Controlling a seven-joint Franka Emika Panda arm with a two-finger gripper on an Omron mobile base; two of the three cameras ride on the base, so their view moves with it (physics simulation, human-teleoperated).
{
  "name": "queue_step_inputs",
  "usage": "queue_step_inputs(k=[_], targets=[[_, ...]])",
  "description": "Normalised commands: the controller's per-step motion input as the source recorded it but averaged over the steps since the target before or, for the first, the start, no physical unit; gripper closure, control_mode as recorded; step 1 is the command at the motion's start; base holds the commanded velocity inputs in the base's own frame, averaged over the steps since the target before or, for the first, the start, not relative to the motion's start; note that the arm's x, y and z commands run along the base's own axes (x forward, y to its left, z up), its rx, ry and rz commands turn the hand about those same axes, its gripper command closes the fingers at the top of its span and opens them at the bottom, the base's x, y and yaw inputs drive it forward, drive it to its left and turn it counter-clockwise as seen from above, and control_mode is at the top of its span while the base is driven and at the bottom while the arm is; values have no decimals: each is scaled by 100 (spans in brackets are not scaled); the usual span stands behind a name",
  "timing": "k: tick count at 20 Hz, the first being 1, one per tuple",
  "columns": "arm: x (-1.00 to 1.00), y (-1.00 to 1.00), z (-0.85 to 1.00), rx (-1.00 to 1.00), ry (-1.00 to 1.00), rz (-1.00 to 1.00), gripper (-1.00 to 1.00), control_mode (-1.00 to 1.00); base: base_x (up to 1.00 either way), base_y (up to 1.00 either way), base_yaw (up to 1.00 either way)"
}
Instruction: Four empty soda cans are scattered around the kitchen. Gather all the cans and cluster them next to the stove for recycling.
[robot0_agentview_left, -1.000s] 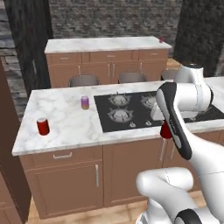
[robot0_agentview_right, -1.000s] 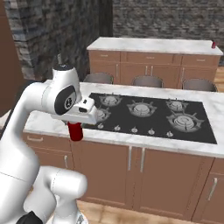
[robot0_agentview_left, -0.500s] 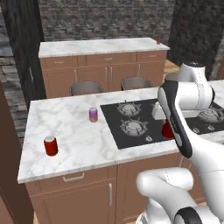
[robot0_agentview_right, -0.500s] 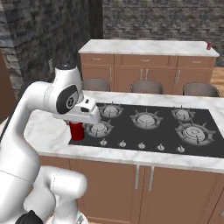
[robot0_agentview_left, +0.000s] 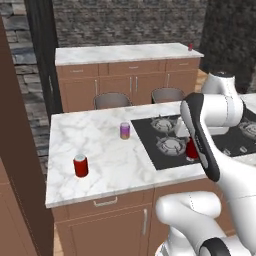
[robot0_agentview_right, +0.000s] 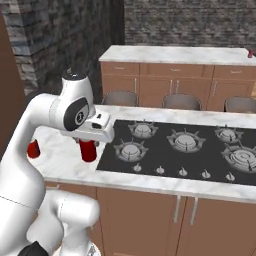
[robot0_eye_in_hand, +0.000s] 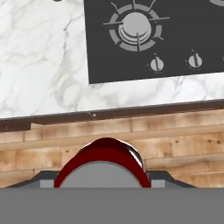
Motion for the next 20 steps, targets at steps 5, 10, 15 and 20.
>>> queue_step_inputs(k=[5,10,15,20], targets=[[0,0,0,0,0,0,100,100,55,6,17],[0,0,0,0,0,0,100,100,21,36,4],[0,0,0,0,0,0,100,100,15,60,0],[0,0,0,0,0,0,100,100,44,31,0]])
